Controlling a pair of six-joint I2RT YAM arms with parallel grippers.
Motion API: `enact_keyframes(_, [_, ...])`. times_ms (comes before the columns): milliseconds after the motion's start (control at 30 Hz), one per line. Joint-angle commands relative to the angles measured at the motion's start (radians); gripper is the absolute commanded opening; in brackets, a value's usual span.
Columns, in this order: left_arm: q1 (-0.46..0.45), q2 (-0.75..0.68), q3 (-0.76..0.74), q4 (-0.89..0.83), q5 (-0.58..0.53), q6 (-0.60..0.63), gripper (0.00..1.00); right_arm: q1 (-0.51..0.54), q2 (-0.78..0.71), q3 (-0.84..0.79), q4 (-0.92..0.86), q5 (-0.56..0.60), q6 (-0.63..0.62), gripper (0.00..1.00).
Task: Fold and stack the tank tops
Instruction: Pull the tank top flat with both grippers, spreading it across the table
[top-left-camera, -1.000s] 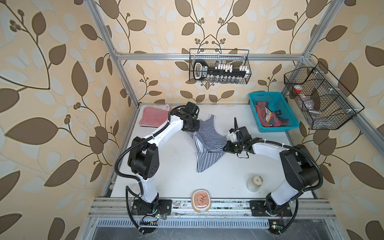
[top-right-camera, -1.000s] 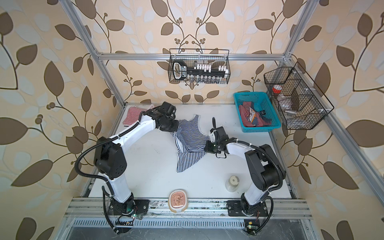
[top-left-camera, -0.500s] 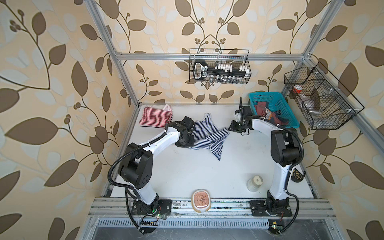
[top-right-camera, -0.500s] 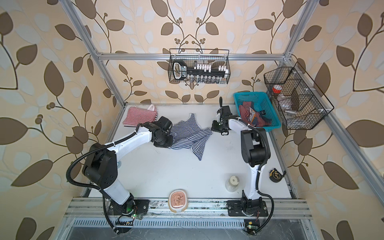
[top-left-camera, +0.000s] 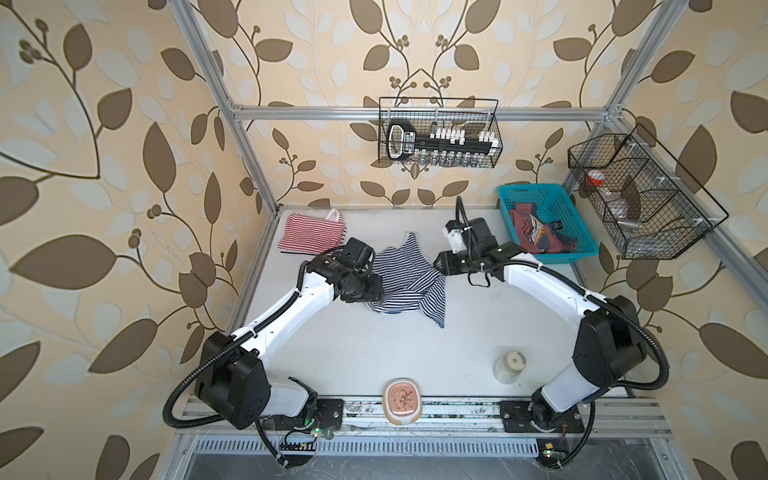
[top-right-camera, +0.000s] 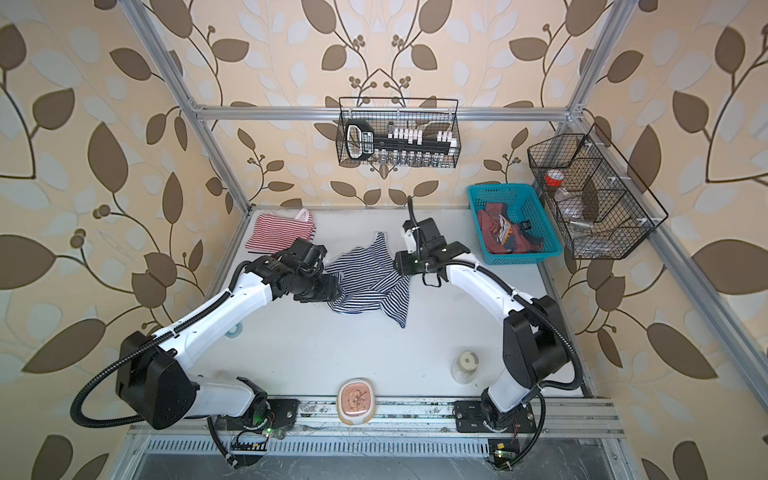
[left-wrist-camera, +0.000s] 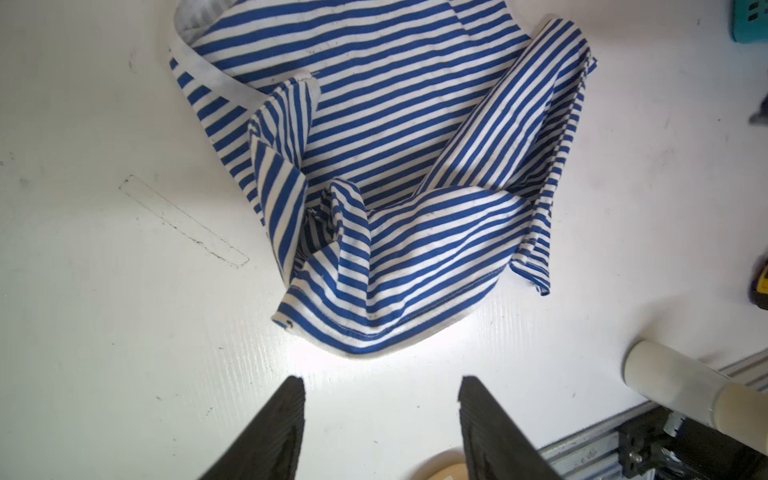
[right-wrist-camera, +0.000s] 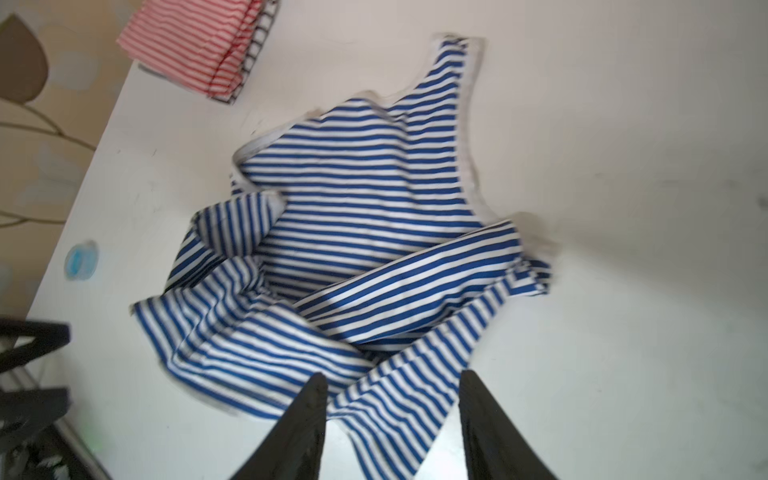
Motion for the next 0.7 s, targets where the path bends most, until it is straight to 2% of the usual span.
enact_keyframes(0, [-0.006,0.072,0.053,-0.052,-0.111,0.026,0.61,0.046,0.056,-0.021,-0.064,0.024,0.025,0.53])
enact_keyframes(100, [-0.006,0.155,0.086,-0.059,-0.165,0.03,0.6,0.096,0.083,-0.028,-0.066,0.028,0.051,0.54])
enact_keyframes(267, [-0.005,0.214,0.096,-0.037,-0.189,0.023,0.6,0.153,0.113,-0.036,-0.046,0.025,0.09,0.54])
enact_keyframes(667, [0.002,0.232,0.059,0.01,-0.166,0.008,0.52,0.164,0.127,-0.123,-0.006,0.001,0.137,0.55])
